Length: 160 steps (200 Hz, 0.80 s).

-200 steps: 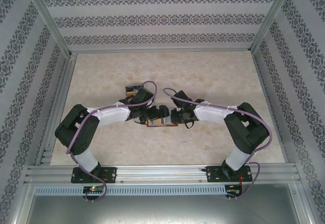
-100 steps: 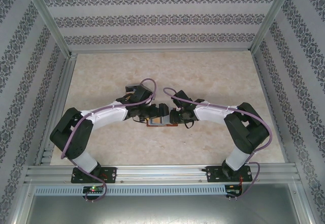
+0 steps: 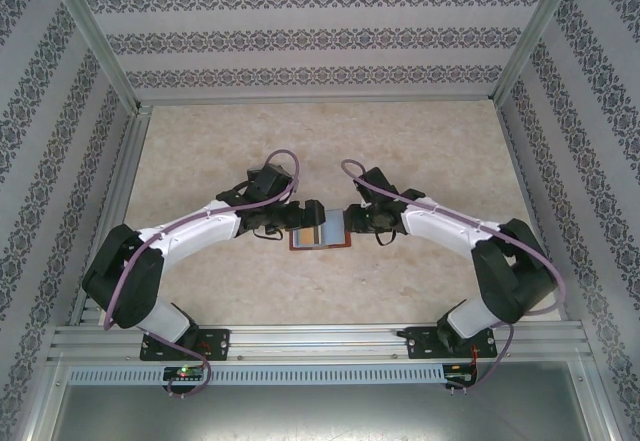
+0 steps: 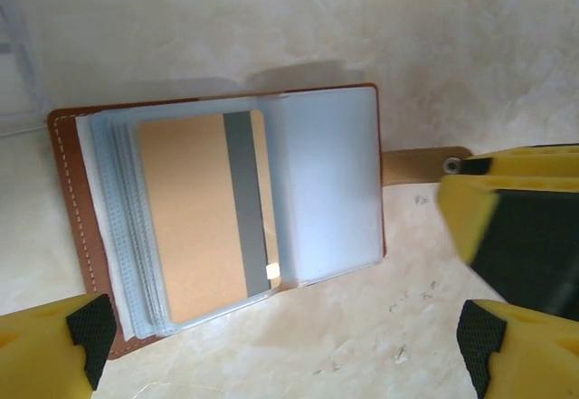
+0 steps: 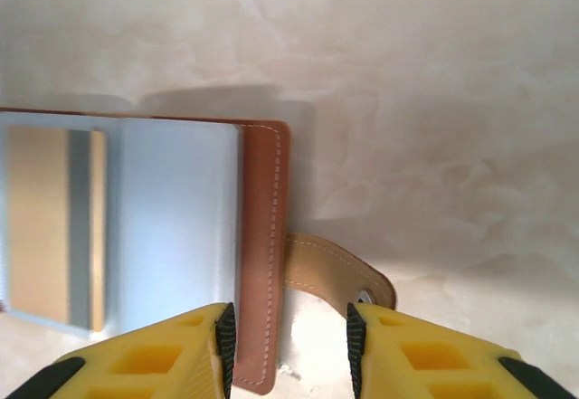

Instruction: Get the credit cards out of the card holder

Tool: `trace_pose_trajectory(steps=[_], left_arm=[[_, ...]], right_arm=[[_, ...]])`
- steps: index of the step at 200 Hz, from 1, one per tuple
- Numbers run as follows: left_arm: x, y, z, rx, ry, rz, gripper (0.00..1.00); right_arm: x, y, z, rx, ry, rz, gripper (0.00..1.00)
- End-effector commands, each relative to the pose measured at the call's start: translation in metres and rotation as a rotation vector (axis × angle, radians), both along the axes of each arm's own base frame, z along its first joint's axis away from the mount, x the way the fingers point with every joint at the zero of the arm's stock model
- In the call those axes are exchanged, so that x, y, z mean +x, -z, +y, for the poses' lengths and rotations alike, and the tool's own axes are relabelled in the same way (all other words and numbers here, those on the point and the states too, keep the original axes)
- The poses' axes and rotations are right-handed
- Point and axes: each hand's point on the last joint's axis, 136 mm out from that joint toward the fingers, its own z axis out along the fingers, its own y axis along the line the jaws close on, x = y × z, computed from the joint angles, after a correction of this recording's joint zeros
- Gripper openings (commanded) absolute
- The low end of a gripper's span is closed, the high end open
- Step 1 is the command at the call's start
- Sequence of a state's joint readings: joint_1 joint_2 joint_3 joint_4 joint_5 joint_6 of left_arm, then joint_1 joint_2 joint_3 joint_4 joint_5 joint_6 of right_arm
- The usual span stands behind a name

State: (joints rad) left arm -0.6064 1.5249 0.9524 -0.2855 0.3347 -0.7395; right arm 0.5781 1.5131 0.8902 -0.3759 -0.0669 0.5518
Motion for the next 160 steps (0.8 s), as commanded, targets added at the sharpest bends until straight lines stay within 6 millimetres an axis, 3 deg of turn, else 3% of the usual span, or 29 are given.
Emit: trace_pose_trajectory(steps=[1,27,81,112,160], left_arm=[[0.0,0.008,0.01,0.03,-0.016,0.008,0.96],[0.0,0.017,0.014,0.041,-0.038,0.022,0.82],[-0.002,0.049,0.03,0.135,-0.08,0.089,0.18],[-0.003,0.062,0.03,0.156,-0.073,0.117,0.15],[-0.005,0.078,0.032,0.19,-0.065,0.157,0.14]], right_arm=[[0.005,-0.019,0.0,0.014,0.018,-0.03,0.39],[0.006,-0.028,0.021,0.106,-0.001,-0.024,0.33],[0.002,-0.02,0.07,0.255,-0.05,0.05,0.19],[0.002,-0.004,0.086,0.301,-0.05,0.105,0.16],[0.003,0.02,0.091,0.328,-0.018,0.176,0.16]])
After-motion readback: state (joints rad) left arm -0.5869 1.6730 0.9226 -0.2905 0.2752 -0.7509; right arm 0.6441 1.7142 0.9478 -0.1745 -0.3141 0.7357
